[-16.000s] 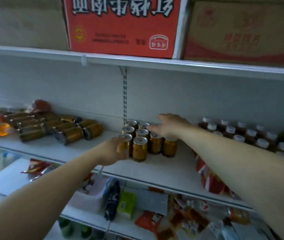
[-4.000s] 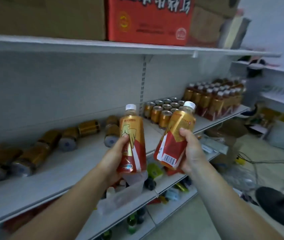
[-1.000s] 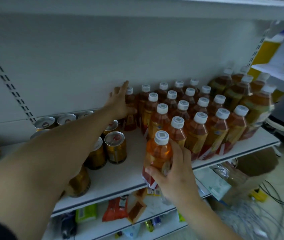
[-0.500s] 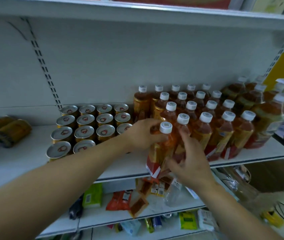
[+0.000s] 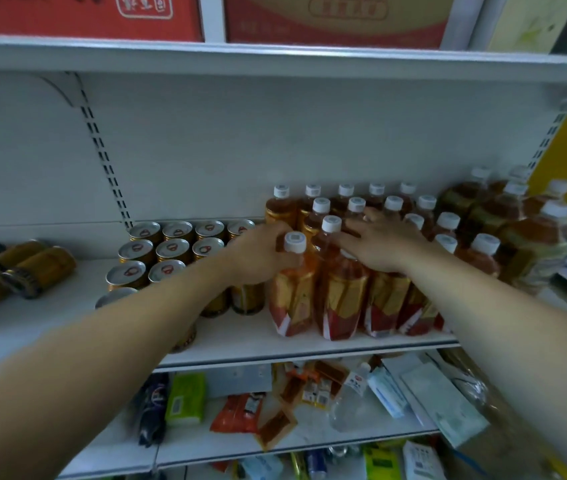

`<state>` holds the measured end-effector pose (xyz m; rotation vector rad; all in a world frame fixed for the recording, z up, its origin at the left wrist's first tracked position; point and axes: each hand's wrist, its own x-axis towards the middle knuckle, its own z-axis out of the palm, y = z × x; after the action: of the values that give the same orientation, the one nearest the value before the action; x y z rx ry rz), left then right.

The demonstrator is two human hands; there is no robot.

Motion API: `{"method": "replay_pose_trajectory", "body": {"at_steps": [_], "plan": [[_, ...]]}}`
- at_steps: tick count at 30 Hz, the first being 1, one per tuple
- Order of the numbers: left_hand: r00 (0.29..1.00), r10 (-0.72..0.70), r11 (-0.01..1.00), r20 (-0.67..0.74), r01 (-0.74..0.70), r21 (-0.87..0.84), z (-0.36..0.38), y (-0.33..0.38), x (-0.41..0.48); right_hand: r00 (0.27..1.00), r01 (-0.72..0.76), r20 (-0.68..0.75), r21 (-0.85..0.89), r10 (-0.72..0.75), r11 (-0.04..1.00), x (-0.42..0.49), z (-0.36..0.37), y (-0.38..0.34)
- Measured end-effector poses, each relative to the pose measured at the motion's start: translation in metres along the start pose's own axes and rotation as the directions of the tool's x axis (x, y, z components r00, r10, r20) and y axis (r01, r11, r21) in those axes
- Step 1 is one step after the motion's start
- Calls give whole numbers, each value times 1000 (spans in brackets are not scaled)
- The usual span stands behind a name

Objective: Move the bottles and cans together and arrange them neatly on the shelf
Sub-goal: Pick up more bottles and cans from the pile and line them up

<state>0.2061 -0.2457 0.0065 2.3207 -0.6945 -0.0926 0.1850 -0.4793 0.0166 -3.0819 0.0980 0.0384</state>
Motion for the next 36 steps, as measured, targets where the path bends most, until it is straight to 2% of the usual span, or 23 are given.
{"method": "replay_pose_trajectory", "body": {"at_steps": [4,7,10,12,15,21,25,29,34,36], "plan": [[1000,-12,1000,-16,12,-8,-13,-8,26,999,26,-32,-5,-27,1000,1,1,0],[998,-8,993,56,1,119,-6,-15,47,999,26,-45,-11,-26,1000,1,2,1],[996,-10,992,94,-2,123,-9,-19,60,998,14,-67,-20,-15,1000,1,4,3],[990,19,982,142,-45,183,-10,-22,64,996,10,-86,-38,-14,999,1,5,3],[991,57,954,123,-91,284,-5,-25,70,996,9,-93,-53,-14,999,2,6,1],[999,42,966,28,-47,253,-6,-28,90,996,5,-88,-42,-9,999,2,6,1],[994,93,950,53,-105,295,-5,-35,93,997,11,-75,-53,-15,999,3,5,1],[995,52,940,86,-78,333,-4,-34,92,998,4,-63,-51,-7,999,1,2,1],[996,-52,986,75,40,159,-15,-26,68,1000,9,-6,-44,-9,999,4,2,2],[997,-54,985,60,43,170,-21,-30,48,1000,8,19,-7,-8,1000,4,1,4]]}}
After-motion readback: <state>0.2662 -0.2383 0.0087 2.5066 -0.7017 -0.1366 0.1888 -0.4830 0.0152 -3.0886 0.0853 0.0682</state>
